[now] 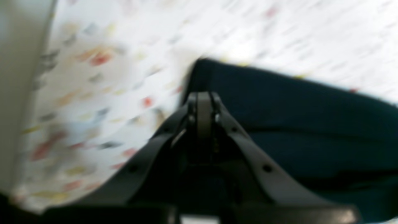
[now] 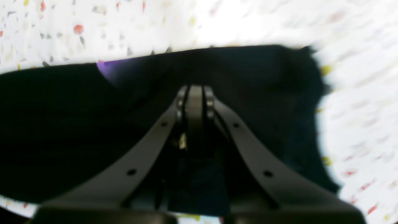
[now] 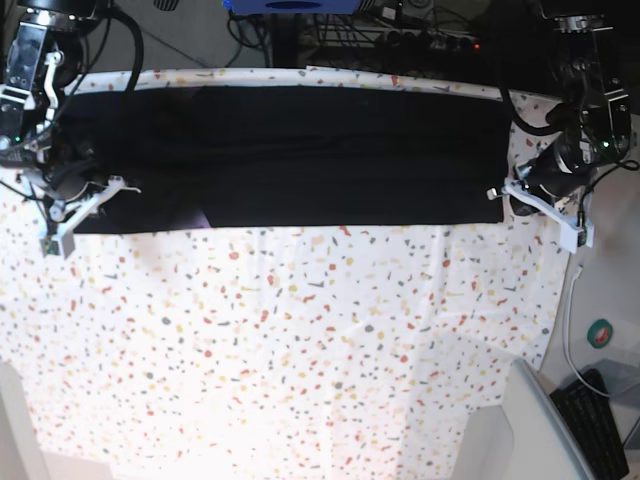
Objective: Layout the t-shirt on the table in an organized manner, then fold the t-shirt properly
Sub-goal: 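Pull the folded strip with both grippers to straighten it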
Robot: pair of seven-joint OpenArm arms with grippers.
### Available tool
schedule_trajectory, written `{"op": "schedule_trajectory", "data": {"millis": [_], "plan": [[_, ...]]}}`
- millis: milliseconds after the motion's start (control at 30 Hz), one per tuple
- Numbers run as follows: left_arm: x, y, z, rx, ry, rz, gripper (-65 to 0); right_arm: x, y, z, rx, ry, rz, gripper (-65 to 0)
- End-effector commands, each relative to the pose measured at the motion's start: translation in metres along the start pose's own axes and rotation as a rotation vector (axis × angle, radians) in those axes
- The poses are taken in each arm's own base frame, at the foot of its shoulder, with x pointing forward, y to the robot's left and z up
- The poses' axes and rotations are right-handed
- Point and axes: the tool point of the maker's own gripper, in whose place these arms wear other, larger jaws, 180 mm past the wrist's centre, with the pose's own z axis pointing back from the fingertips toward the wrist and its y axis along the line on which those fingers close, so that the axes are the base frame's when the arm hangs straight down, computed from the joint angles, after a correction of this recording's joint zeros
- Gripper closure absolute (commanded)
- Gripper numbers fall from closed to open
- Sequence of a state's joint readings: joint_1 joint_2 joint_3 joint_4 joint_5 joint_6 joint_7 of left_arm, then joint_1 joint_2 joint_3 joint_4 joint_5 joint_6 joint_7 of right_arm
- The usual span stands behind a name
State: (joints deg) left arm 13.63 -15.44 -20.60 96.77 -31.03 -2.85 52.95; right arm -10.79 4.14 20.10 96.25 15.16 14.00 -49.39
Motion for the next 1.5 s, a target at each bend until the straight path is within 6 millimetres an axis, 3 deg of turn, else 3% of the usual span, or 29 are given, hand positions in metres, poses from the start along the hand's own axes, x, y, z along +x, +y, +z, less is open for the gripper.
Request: {"op": "schedule_trajectory", "data": {"millis": [0,67,167,267,367,433,500,600,667,767,900,1067,1200,1333,1467], "plan": [[-0.001,-0.012,-0.002,-0.028,0.000,-0.011,0.0,0.009,-0.005,-0.003,-0.004,-0.018,-0.005,0.0],[-0.011,-0.026,-0.012,-0.060,0.036,-0.014,0.0,0.001,-0.013,-0.012,-0.012,0.002,-0.039,0.0],[-0.033,-0.027,-0.029,-0.065,0.082,-0.006,0.0,-0.005,-0.026,-0.016,-0.032,-0.019,-0.072,0.0],[-0.051,-0.021,-0.043,-0.052,0.095,-0.020,0.0,-0.025,-0.046,-0.020,-0.065,0.038,-0.080,0.0],[-0.065,-0.009,-0.052,-0.027,0.123,-0.032,0.0,-0.041,-0.049,-0.026,-0.065,0.084,-0.100,0.0],[-0.060,-0.011,-0.057,-0.030,0.118,-0.032,0.0,-0.038,-0.048,-0.024,-0.063,0.073,-0.097,0.0],[-0.050,-0.013,-0.057,-0.035,0.096,-0.033,0.0,-0.022,-0.046,-0.011,-0.071,0.017,-0.068,0.0],[-0.025,-0.028,-0.047,-0.067,0.027,-0.064,0.0,0.007,-0.036,0.016,-0.078,-0.093,-0.014,0.0],[-0.022,-0.036,-0.040,-0.082,0.019,-0.082,0.0,0.009,-0.037,0.020,-0.085,-0.106,-0.016,0.0],[-0.030,-0.040,-0.041,-0.091,0.054,-0.084,0.0,-0.005,-0.048,0.007,-0.094,-0.056,-0.060,0.0],[-0.033,-0.029,-0.057,-0.065,0.078,-0.047,0.0,-0.035,-0.051,-0.024,-0.072,0.059,-0.128,0.0],[-0.014,-0.027,-0.070,-0.057,0.061,-0.023,0.0,-0.021,-0.060,-0.041,-0.071,0.054,-0.150,0.0],[0.011,-0.033,-0.071,-0.068,0.017,-0.029,0.0,0.001,-0.067,-0.041,-0.081,0.014,-0.139,0.0],[0.035,-0.047,-0.048,-0.101,-0.036,-0.069,0.0,0.021,-0.067,-0.023,-0.095,-0.038,-0.101,0.0],[0.036,-0.030,-0.007,-0.071,-0.089,-0.052,0.0,0.031,-0.053,0.009,-0.099,-0.098,-0.045,0.0]]}}
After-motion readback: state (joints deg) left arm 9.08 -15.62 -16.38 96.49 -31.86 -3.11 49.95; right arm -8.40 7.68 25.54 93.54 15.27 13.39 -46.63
